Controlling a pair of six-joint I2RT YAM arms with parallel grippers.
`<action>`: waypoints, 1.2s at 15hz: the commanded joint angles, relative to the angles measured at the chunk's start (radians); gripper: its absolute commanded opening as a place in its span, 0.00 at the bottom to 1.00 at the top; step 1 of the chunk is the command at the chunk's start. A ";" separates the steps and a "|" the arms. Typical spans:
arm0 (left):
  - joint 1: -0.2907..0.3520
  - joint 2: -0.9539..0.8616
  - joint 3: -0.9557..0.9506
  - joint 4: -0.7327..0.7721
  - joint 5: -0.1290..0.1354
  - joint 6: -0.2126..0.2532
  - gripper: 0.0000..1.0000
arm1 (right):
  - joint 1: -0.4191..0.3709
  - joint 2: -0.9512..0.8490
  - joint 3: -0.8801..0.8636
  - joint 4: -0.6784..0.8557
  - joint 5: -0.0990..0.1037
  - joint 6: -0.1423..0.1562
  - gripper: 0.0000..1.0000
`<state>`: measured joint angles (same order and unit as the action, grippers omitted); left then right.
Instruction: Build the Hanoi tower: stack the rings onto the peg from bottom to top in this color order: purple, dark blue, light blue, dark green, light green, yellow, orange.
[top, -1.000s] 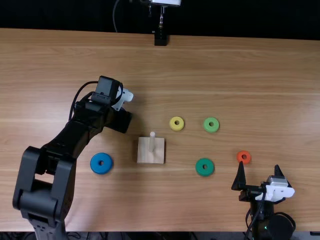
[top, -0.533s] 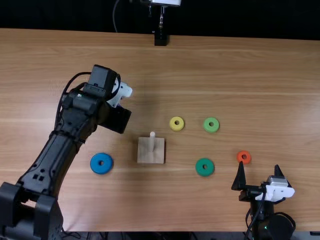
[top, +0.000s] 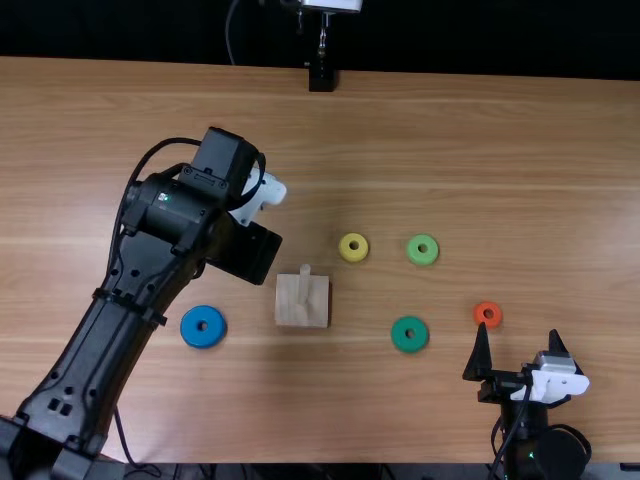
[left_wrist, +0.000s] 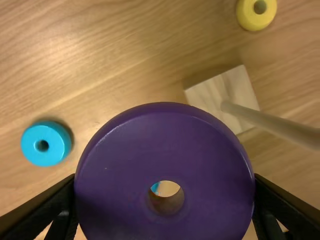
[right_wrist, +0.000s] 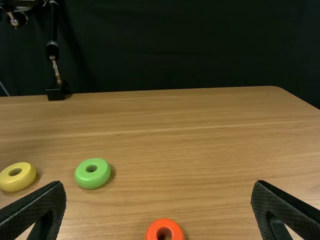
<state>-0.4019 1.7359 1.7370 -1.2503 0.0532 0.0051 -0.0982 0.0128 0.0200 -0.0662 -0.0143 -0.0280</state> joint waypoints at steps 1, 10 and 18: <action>-0.032 -0.030 0.056 -0.014 0.009 -0.036 0.00 | 0.003 -0.013 -0.005 -0.003 0.007 -0.001 1.00; -0.143 -0.021 0.111 -0.024 0.011 -0.092 0.00 | 0.003 -0.013 -0.005 -0.003 0.005 -0.001 1.00; -0.201 0.017 0.119 -0.005 0.011 -0.128 0.00 | 0.003 -0.013 -0.005 -0.003 0.007 -0.001 1.00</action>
<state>-0.5941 1.7390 1.8202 -1.2587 0.0597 -0.1074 -0.0982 0.0128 0.0200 -0.0662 -0.0143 -0.0277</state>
